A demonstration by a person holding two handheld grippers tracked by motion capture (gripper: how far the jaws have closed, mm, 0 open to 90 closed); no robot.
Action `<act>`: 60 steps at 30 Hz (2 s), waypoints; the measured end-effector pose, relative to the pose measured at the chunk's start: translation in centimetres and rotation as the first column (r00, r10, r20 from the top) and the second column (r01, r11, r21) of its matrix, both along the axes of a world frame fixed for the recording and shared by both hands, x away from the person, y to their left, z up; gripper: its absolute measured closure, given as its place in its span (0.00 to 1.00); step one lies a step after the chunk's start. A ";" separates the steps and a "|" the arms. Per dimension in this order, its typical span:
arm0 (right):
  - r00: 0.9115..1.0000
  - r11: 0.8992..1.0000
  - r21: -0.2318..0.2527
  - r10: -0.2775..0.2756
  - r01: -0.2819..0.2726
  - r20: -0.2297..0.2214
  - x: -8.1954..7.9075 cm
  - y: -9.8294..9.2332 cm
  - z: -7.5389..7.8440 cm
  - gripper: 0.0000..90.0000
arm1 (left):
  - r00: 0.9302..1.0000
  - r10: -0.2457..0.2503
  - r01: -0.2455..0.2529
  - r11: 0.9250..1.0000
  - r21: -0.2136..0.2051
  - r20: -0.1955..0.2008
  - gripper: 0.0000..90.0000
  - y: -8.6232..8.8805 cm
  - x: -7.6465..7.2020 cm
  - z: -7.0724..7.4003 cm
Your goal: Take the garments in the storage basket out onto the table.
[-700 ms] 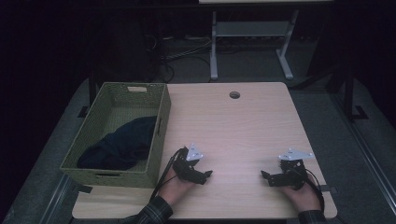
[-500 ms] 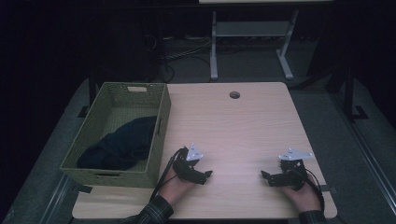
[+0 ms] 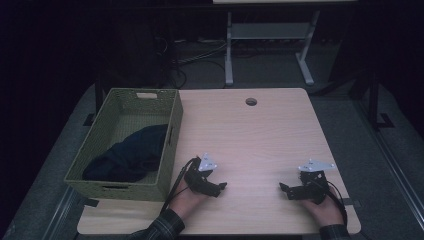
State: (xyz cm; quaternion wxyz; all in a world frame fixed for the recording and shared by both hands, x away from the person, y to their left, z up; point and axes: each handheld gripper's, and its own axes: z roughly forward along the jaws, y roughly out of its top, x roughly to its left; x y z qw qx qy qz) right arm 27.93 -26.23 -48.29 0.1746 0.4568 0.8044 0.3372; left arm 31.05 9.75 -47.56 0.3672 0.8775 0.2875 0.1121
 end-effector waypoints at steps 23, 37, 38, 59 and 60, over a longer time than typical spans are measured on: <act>1.000 1.000 0.000 0.001 -0.001 0.001 -0.1 0.0 0.0 0.03 | 1.000 0.022 -0.022 1.000 0.008 -0.008 0.15 1.0 0.3 1.6; 1.000 1.000 0.000 0.000 0.000 0.000 -0.1 0.0 0.0 0.03 | 1.000 0.014 -0.013 0.999 0.050 -0.009 0.15 1.2 0.2 2.5; 1.000 1.000 0.000 0.000 0.000 0.000 -0.1 0.0 0.0 0.03 | 1.000 0.013 -0.013 0.999 0.051 -0.006 0.15 1.3 0.2 2.6; 1.000 1.000 0.002 -0.001 0.001 0.000 -0.1 0.0 0.0 0.03 | 1.000 -0.007 0.007 1.000 0.019 0.019 0.15 1.6 0.5 4.5; 1.000 1.000 0.001 -0.002 0.002 0.000 -0.1 0.0 0.0 0.03 | 1.000 -0.007 0.007 1.000 0.016 0.018 0.15 1.7 0.6 4.7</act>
